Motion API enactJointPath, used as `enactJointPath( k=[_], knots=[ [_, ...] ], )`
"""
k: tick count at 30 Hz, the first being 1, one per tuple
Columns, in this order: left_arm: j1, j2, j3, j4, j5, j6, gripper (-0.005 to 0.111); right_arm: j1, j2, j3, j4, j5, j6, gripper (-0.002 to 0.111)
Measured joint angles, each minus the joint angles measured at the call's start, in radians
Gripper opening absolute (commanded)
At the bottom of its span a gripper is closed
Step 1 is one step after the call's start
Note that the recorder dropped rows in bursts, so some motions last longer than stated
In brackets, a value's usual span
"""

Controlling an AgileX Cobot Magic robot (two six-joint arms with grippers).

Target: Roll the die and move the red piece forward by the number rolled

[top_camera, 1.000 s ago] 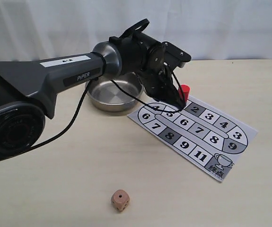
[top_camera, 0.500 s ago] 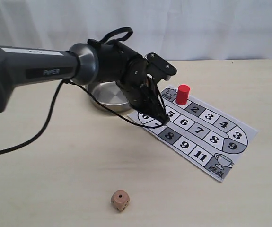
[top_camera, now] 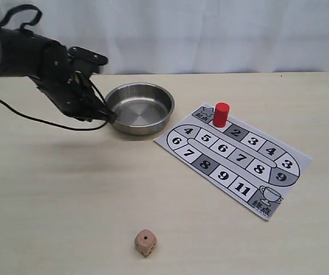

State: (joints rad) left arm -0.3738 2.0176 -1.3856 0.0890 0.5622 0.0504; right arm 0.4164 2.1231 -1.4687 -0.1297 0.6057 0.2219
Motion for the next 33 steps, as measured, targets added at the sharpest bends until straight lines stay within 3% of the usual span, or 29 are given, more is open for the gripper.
enactJointPath(
  k=[7, 13, 25, 33],
  knots=[
    [0.237, -0.024, 0.000, -0.077, 0.142, -0.038, 0.000, 0.000, 0.000, 0.000, 0.000, 0.000, 0.000, 0.004],
    [0.338, -0.077, 0.047, -0.102, 0.172, 0.021, 0.000, 0.000, 0.000, 0.000, 0.000, 0.000, 0.000, 0.004],
    [0.361, -0.329, 0.277, -0.102, 0.116, 0.057, 0.000, 0.000, 0.000, 0.000, 0.000, 0.000, 0.000, 0.004],
    [0.361, -0.891, 0.514, -0.081, 0.068, 0.040, 0.000, 0.000, 0.000, 0.000, 0.000, 0.000, 0.000, 0.004]
  ],
)
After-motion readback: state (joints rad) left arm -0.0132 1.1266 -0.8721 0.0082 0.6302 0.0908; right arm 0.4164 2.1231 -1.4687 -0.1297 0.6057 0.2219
